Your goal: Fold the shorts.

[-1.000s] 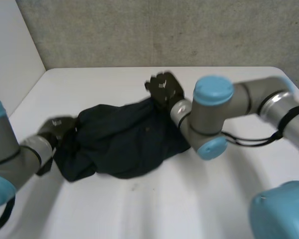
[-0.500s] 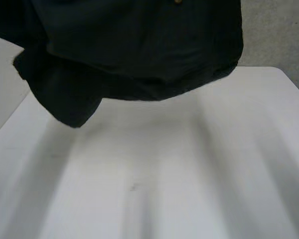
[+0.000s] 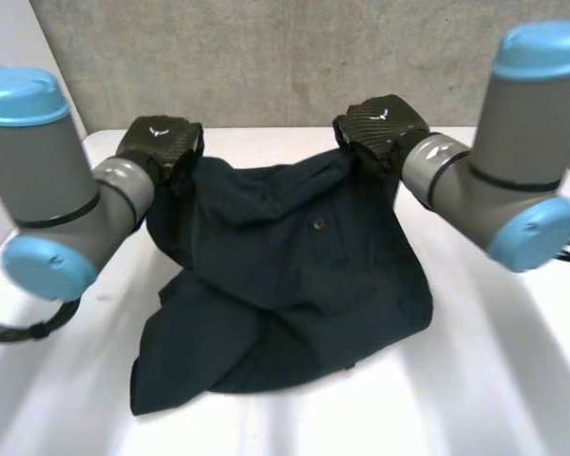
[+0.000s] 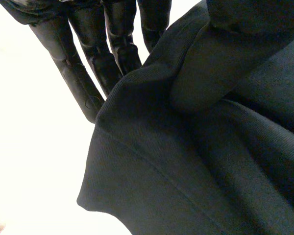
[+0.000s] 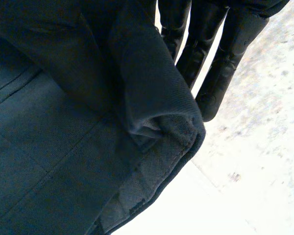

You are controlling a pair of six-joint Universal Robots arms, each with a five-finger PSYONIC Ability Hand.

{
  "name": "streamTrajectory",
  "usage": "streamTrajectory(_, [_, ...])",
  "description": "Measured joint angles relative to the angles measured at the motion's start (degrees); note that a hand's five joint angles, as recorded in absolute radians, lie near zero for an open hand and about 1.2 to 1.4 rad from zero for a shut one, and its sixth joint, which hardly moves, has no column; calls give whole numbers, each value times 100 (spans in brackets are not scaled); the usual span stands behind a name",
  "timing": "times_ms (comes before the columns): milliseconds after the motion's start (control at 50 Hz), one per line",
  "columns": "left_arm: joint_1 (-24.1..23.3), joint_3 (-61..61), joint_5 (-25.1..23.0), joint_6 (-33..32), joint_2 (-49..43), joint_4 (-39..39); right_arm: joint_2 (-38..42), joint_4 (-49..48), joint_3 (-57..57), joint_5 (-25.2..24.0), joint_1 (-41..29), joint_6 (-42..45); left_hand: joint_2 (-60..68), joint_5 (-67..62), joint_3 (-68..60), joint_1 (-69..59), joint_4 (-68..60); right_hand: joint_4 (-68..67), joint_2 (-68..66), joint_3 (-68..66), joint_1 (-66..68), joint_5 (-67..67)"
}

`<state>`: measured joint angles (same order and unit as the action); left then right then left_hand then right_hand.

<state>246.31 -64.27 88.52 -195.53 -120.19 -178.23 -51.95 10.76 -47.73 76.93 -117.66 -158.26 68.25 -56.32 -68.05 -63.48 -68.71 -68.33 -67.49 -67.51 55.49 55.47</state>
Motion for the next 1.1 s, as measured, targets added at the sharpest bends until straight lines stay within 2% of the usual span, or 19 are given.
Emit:
streamTrajectory(80, [-87,922,428,-511,-379,-653,465,-1357,451,152,16,-285,0,0,0,0,-10,-4,0,-16,0,1])
streamTrajectory(100, [-87,922,428,-511,-379,-653,465,-1357,451,152,16,-285,0,0,0,0,-10,-4,0,-16,0,1])
streamTrajectory(120, [-141,1302,613,-743,-382,-1347,565,-1997,746,298,25,-367,0,0,0,0,-17,-5,0,-22,0,0])
streamTrajectory(160, [-178,1457,713,-864,-265,-1953,563,-2452,976,453,33,-416,0,0,0,0,-18,-5,0,-22,0,0])
streamTrajectory(220, [-188,1480,740,-894,-198,-2163,546,-2563,1032,498,37,-428,0,0,0,0,-19,-5,0,-22,0,0])
streamTrajectory(240, [-231,1417,818,-969,189,-2977,332,-3038,1249,720,81,-475,0,0,0,0,-19,-5,0,-22,0,1])
streamTrajectory(320, [-284,903,834,-968,746,-3483,-81,-3231,1217,808,134,-507,1,0,-23,0,-20,-5,0,-22,0,0])
streamTrajectory(380, [-319,582,823,-958,923,-3528,-268,-3192,1074,756,147,-510,8,0,-25,0,-20,-5,0,-22,0,0])
streamTrajectory(480, [-457,-694,801,-916,1139,-3463,-664,-2695,163,266,167,-485,34,0,-26,0,-21,-5,-7,-30,0,0])
streamTrajectory(560, [-496,-1151,812,-901,1064,-3414,-690,-2451,-250,69,165,-456,35,0,-26,0,-21,-5,-7,-53,0,0])
streamTrajectory(600, [-601,-1760,829,-890,667,-3355,-534,-2078,-1017,-169,157,-362,18,1,-11,0,-2,-5,-16,-53,0,0])
streamTrajectory(700, [-814,-2143,879,-906,-42,-3220,-79,-1825,-1803,-199,149,-42,-305,34,270,11,339,-5,-24,-53,0,0])
streamTrajectory(820, [-974,-2434,1066,-906,-392,-2522,174,-1611,-2732,-186,236,496,-1140,943,1110,719,1195,-5,-24,-53,0,0])
streamTrajectory(860, [-1006,-2569,1125,-892,-296,-2215,48,-1617,-3057,-222,310,573,-1851,1679,1836,1519,1918,-5,-24,-53,0,0])
streamTrajectory(920, [-1034,-2705,1153,-883,-154,-2020,-87,-1634,-3267,-256,365,600,-2267,2114,2257,1984,2351,-5,-24,-53,0,0])
streamTrajectory(940, [-1065,-2874,1165,-875,56,-1890,-340,-1664,-3570,-339,456,622,-3177,3000,3160,2844,3239,-5,-24,-53,0,0])
streamTrajectory(1000, [-1102,-3217,1157,-863,535,-1791,-700,-1696,-3983,-491,586,636,-3904,3798,3891,3554,4010,-5,-24,-53,0,0])
streamTrajectory(1080, [-1106,-3479,1135,-849,952,-1786,-920,-1706,-4271,-608,704,636,-4125,4003,4087,3667,4224,154,134,97,-26,-57])
streamTrajectory(1100, [-1090,-3724,1099,-819,1354,-1802,-1068,-1720,-4518,-691,841,624,-4132,4011,4088,3666,4230,1080,1025,1010,-666,-817])
